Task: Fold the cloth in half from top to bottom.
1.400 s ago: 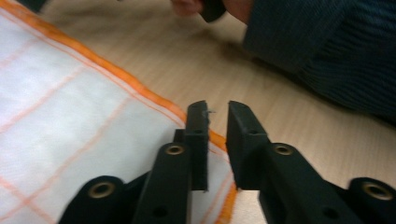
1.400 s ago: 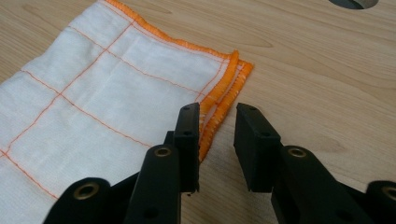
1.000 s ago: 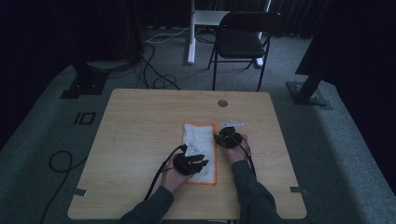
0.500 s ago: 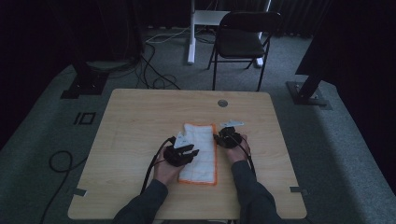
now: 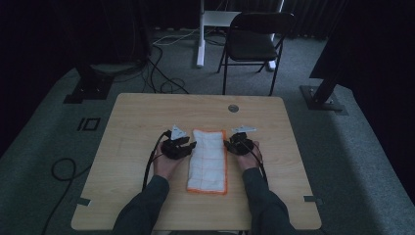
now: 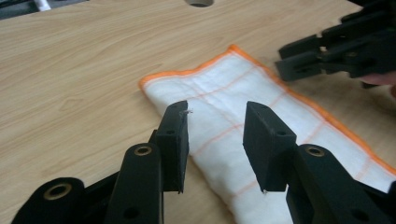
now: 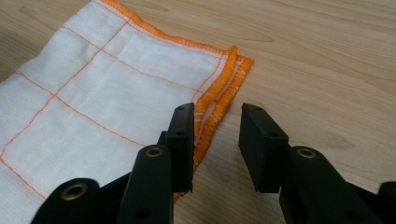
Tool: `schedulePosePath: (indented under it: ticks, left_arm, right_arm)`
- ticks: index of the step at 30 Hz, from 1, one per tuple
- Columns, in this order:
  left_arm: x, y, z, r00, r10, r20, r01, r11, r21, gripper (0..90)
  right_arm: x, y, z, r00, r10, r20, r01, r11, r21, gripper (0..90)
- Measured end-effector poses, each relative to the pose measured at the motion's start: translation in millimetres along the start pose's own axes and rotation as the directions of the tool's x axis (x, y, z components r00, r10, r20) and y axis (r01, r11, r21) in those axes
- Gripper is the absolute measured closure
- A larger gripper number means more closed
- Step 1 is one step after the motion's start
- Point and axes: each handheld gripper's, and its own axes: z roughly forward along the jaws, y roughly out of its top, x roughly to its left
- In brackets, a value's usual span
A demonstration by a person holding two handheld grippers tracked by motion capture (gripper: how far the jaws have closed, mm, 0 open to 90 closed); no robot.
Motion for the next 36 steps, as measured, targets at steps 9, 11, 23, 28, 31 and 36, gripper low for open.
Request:
schedulePosePath:
  ticks: [9, 11, 23, 28, 31, 36]
  left_arm:
    - [9.8, 0.0, 24.0, 0.9987, -0.025, -0.045, 0.027, 0.9989, 0.040, 59.9]
    - [11.6, 0.6, 28.9, 0.9979, -0.034, -0.054, 0.037, 0.9982, 0.047, 59.7]
    - [17.5, -1.2, 56.1, 0.9904, -0.093, -0.102, 0.103, 0.9897, 0.099, 56.3]
    - [20.9, -2.2, 61.5, 0.9881, -0.103, -0.114, 0.116, 0.9864, 0.116, 55.8]
    - [23.8, -4.2, 63.5, 0.9866, -0.110, -0.121, 0.125, 0.9833, 0.132, 55.7]
    - [22.3, -4.1, 64.8, 0.9856, -0.126, -0.113, 0.141, 0.9801, 0.140, 60.0]
  right_arm:
    - [2.5, 2.8, 4.8, 0.9993, 0.037, -0.007, -0.037, 0.9993, -0.006, 64.4]
    - [3.4, 5.6, 5.7, 0.9991, 0.043, -0.003, -0.043, 0.9990, -0.011, 63.1]
    - [3.1, 12.8, 17.2, 0.9960, 0.089, 0.012, -0.089, 0.9961, 0.002, 59.0]
    - [1.4, 11.0, 20.5, 0.9951, 0.095, 0.026, -0.096, 0.9949, 0.031, 60.8]
    - [2.8, 11.4, 20.4, 0.9961, 0.082, 0.032, -0.083, 0.9959, 0.036, 64.2]
    - [6.8, 12.5, 21.1, 0.9973, 0.068, 0.027, -0.070, 0.9965, 0.046, 72.8]
